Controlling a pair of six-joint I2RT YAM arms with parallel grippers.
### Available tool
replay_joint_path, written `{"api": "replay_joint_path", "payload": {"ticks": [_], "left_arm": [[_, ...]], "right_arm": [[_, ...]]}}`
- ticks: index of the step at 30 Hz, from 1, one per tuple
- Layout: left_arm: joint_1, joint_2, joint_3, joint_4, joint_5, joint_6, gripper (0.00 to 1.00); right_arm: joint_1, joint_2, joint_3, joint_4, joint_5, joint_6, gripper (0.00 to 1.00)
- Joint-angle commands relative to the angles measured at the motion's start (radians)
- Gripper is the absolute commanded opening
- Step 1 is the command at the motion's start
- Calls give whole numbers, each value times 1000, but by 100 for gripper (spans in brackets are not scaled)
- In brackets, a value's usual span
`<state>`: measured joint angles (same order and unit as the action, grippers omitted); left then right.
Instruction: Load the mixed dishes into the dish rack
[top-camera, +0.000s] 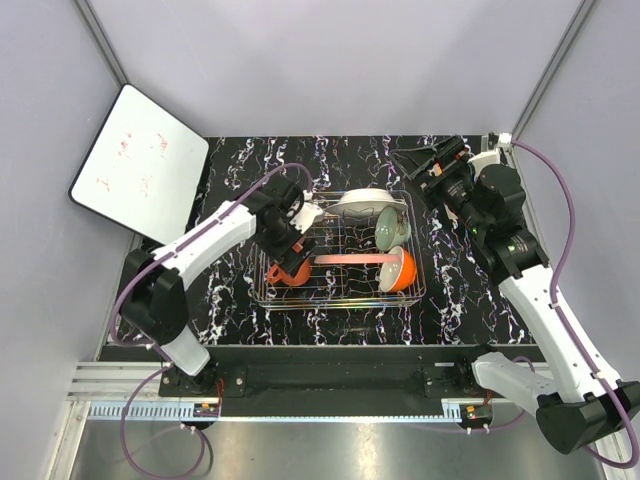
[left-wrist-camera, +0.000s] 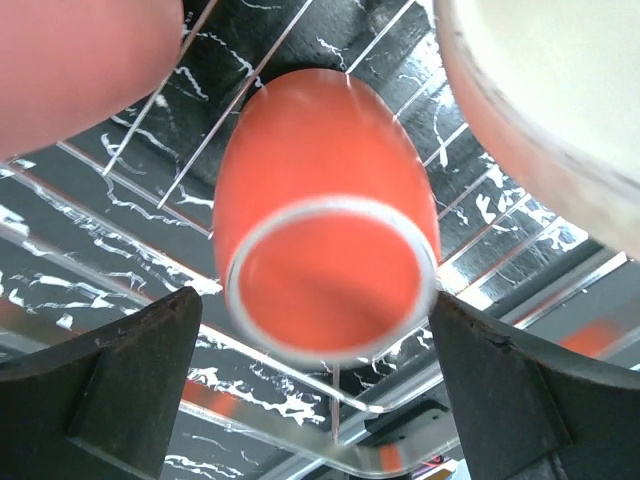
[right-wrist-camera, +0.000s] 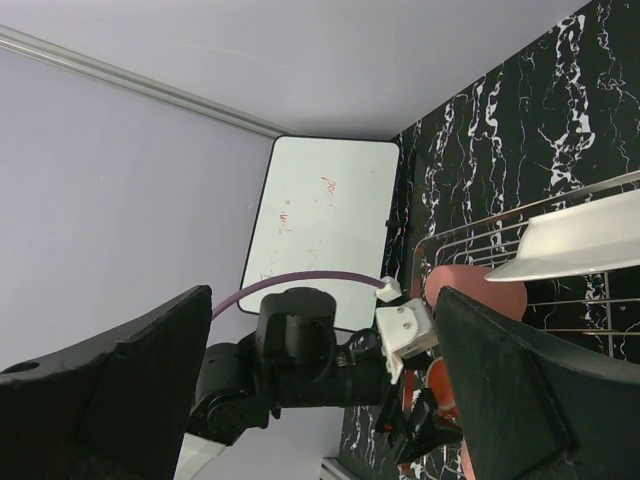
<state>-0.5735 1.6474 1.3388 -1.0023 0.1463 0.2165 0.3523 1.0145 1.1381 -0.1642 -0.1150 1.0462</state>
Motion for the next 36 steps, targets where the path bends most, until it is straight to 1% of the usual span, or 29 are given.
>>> {"api": "replay_joint_path", "payload": {"ticks": [1,4,5,6,9,10,13,15,18,21,22,23,26,30,36], "left_arm": [[-3,-106,75,-62,-30,6,99],[-2,-158,108,-90,-59,0,99],[-2,-193,118,-87,-74,-5,99],[-2,-210,134,-76,-79,-8,99],[1,-254,233,-61,-100,-26,99],[4,-262,250,-55,-118,-31,99],[17,-294,287,-19,-136,-48,99],[24,-317,292,-4,-128,-55,99],[52,-365,245,28,-116,-55,99],[138,-411,191,63,-68,-66,99],[188,-423,183,67,-33,-78,99],[207,-426,174,68,-22,-81,99],[234,-451,126,90,-13,-81,99],[245,-482,62,128,-1,-97,99],[267,-486,28,159,10,-91,99]], "right_arm": [[-1,-30,12,-35,26,-54,100],[-3,-34,14,-76,34,-116,100],[-3,-37,8,-80,15,-139,100],[-1,-42,-3,-86,8,-193,100],[-1,-24,8,-179,-5,-285,100],[-1,-16,12,-237,-6,-307,100],[-1,-10,22,-320,-6,-365,100],[-1,-36,8,-336,0,-385,100],[-1,-71,-12,-354,1,-408,100],[-1,-79,-9,-385,-8,-429,100],[-1,-80,-9,-386,-17,-433,100],[-1,-83,-9,-388,-17,-436,100],[-1,-83,3,-393,-32,-449,100],[-1,-82,14,-393,-46,-463,100],[-1,-97,-12,-396,-46,-482,100]]}}
